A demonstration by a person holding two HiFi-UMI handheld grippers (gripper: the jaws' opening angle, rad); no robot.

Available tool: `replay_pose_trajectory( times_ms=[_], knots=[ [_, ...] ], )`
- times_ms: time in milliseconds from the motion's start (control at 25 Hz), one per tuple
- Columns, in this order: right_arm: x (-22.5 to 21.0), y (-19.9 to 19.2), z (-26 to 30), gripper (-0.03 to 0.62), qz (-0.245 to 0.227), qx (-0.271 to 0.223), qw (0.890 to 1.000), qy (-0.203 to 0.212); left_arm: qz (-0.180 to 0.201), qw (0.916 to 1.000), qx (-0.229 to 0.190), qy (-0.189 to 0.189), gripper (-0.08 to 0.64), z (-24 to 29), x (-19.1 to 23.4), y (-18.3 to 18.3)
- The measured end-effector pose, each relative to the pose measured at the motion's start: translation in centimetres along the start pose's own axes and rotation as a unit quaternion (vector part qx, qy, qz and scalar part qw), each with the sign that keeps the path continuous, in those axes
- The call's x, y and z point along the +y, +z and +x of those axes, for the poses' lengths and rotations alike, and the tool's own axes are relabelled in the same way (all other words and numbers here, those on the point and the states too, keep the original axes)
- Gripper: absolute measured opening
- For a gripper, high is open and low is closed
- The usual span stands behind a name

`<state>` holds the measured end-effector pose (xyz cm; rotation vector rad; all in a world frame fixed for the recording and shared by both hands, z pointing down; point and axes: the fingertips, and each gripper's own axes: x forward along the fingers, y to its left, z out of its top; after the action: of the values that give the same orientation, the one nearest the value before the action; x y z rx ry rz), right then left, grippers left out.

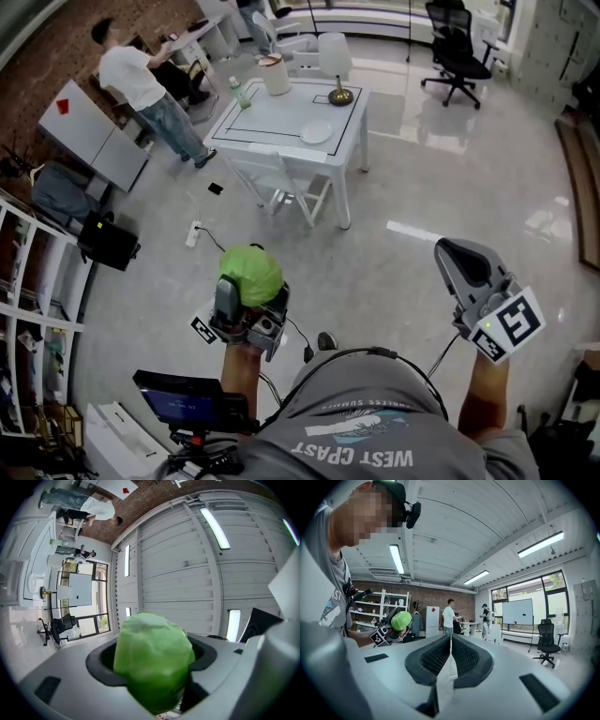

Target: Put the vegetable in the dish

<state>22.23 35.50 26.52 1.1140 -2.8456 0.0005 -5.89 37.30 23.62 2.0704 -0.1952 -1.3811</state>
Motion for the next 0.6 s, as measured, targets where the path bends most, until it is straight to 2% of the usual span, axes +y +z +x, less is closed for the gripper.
replay_pose_trajectory(
  times_ms=[240, 600],
  knots=[
    [-1.1, 0.5, 4.0, 0.009, 0.000, 0.001, 1.000, -0.021, -0.017, 0.9998, 0.012, -0.005, 0.334, 1.1, 3.4, 4.0],
    [0.5, 1.8, 10.0, 0.009, -0.010, 0.004, 0.999, -0.041, -0.030, 0.9990, 0.027, -0.019, 0.334, 1.0, 5.0, 10.4]
  ],
)
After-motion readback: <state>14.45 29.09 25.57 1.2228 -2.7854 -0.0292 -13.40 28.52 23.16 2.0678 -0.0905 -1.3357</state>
